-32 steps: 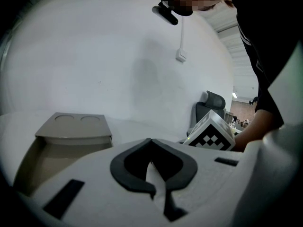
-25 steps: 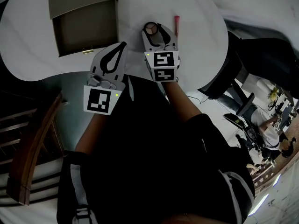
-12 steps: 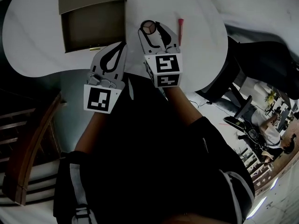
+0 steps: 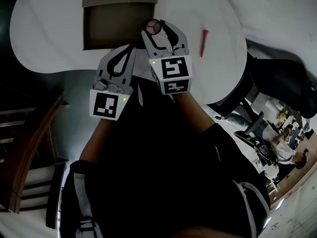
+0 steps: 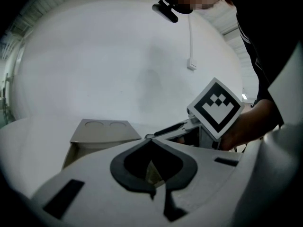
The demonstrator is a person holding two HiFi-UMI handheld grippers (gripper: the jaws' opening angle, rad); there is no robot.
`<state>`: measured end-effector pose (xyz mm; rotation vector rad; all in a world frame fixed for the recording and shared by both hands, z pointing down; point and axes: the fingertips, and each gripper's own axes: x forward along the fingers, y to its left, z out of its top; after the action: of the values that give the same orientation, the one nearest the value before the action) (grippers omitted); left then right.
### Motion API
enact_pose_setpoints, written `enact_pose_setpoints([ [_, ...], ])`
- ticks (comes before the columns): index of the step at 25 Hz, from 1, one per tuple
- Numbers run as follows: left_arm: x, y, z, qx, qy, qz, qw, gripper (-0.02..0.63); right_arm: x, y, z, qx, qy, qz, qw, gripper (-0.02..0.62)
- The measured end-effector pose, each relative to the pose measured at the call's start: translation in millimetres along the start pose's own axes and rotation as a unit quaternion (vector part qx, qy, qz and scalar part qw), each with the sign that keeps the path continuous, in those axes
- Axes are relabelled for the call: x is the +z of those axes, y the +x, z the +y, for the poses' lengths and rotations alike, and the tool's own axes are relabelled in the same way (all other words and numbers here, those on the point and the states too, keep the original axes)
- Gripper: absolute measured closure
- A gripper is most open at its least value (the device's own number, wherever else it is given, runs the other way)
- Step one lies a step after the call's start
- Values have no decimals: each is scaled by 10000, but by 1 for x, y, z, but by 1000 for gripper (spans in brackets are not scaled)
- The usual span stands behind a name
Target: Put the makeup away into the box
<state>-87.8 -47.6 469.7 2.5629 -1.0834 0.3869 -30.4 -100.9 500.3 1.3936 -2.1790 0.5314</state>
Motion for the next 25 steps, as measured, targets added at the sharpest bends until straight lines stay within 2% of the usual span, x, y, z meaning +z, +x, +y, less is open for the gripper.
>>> enact_pose_setpoints([
  [16, -19, -41, 86, 752, -412, -11, 9963, 598, 18, 74, 90, 858, -745, 440, 9925, 365],
  [25, -27, -58, 121, 1034, -573, -5, 9930, 598, 6, 104, 122, 1074, -1191, 884, 9831, 365],
])
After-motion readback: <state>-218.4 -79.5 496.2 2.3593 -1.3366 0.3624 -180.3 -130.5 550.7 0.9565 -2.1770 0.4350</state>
